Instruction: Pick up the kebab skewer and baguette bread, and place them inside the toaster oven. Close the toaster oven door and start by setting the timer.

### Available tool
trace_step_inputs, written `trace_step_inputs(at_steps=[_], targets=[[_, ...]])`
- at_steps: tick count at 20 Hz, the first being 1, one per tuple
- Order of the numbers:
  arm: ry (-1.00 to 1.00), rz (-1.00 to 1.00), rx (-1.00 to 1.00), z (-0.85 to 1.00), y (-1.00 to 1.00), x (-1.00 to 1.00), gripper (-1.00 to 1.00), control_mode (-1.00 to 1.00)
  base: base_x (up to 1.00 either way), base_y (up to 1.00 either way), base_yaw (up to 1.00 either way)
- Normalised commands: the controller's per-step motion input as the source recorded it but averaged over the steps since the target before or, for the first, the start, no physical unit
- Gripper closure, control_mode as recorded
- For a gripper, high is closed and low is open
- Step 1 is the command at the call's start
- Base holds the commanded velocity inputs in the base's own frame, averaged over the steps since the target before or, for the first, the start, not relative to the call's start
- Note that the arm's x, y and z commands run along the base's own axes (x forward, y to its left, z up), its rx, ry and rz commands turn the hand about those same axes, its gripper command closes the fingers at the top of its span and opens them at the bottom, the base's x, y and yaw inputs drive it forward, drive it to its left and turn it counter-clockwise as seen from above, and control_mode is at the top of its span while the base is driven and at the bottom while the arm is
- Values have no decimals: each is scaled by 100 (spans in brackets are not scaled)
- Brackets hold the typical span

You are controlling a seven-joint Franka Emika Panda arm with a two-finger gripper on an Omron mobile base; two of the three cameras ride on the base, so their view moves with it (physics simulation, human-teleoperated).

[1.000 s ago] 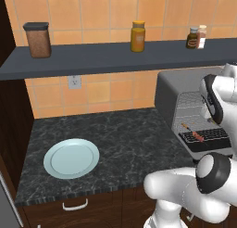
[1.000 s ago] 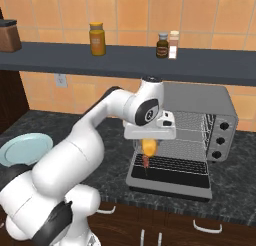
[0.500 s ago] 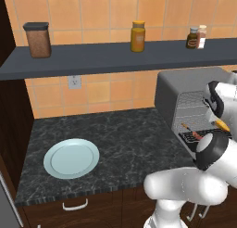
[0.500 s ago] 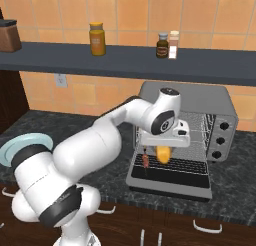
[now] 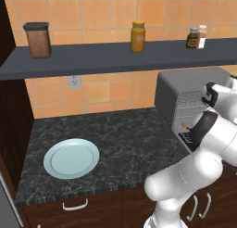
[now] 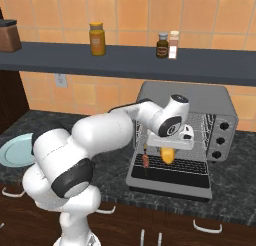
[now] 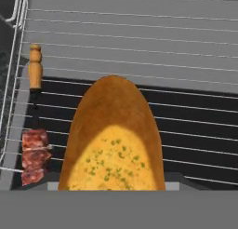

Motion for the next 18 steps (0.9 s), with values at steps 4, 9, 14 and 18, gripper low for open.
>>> trace_step_inputs(at_steps=[4,9,14,18], targets=[[0,0,4,-45,-18,26,100,-100,0,0,0],[0,0,3,-32,-13,24,100,-100,0,0,0],[0,0,2,-29,-4,24,100,-100,0,0,0],[0,0,3,-24,-6,16,100,-100,0,0,0]])
